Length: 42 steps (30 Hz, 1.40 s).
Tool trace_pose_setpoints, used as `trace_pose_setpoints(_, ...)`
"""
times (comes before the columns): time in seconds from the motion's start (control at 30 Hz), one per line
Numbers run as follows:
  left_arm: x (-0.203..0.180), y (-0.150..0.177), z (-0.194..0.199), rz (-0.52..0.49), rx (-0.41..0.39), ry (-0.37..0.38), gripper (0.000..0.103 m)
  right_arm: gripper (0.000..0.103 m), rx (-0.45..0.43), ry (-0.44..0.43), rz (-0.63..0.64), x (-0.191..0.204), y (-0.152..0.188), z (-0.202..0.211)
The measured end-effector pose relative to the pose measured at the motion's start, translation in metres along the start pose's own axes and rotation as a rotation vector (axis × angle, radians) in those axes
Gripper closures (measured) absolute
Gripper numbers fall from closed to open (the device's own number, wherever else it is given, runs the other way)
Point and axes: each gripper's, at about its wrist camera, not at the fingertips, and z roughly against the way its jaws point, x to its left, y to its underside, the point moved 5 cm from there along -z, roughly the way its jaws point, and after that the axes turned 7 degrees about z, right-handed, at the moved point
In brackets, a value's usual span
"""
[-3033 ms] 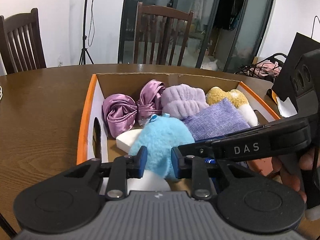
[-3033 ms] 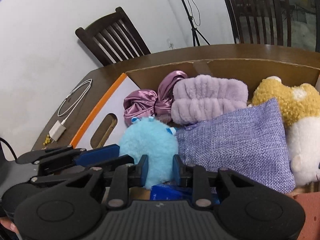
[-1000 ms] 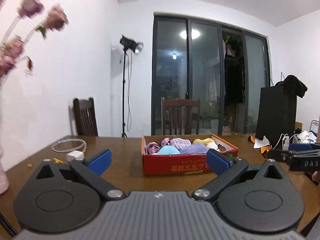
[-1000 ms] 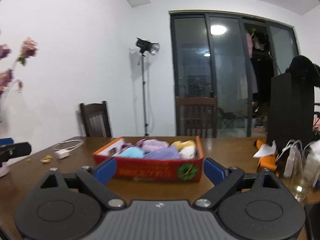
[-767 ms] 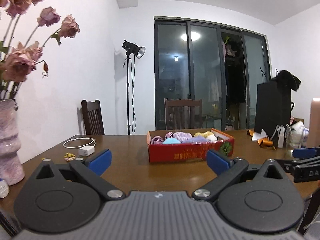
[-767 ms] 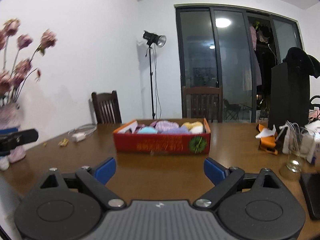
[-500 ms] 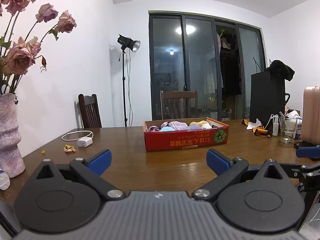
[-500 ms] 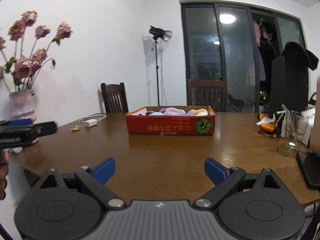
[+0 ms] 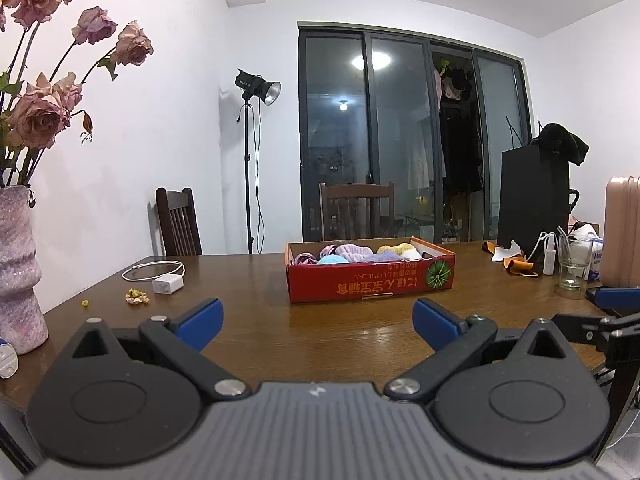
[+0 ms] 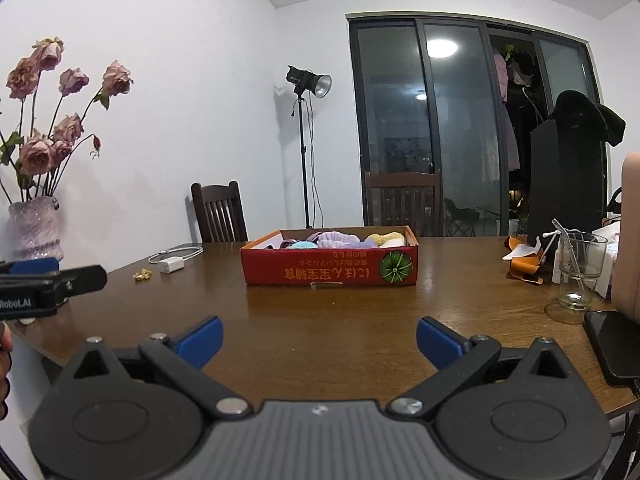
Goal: Organize soft objects
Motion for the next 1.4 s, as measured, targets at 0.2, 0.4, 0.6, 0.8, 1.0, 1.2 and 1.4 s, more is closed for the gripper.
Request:
trace_pose_setpoints(0.2,-0.0003,0.0007,-0.0005,-0.001,0.003,0.0,0.0,0.0,0.002,-0.002,0.0,-0.0006,0.0014,-0.0001)
trace_pose_setpoints(0.4,0.0004,0.0014,-0.0003,0.0,0.001,-0.004,0.0,0.0,0.003,-0.004,-0.003,0.0007,0.0023,0.0004)
trace_pose_setpoints(0.6,0.001,0.0009,-0.0001,-0.001,0.0,-0.005,0.0,0.0,0.003,-0.002,-0.008,-0.0008,0.0023,-0.0005)
trace_pose_setpoints(0.8,0.001,0.0019,0.0003,-0.004,0.004,-0.006,0.0,0.0,0.004,0.003,-0.015,-0.0022,0.0024,-0.001)
trace_pose_setpoints(1.0,0.0021,0.001,0.0,-0.006,0.006,-0.005,0.0,0.0,0.001,0.004,-0.026,-0.0032,0.0016,-0.0008)
trace_pose_setpoints(1.2,0.0024,0.0012,0.0001,-0.007,0.008,-0.006,0.0,0.0,0.001,0.003,-0.023,-0.0028,0.0022,-0.0009)
trace_pose_setpoints(1.4,0.0035,0.001,0.0009,-0.005,0.01,-0.005,0.0,0.0,0.002,0.002,-0.025,-0.0024,0.0027,0.0002)
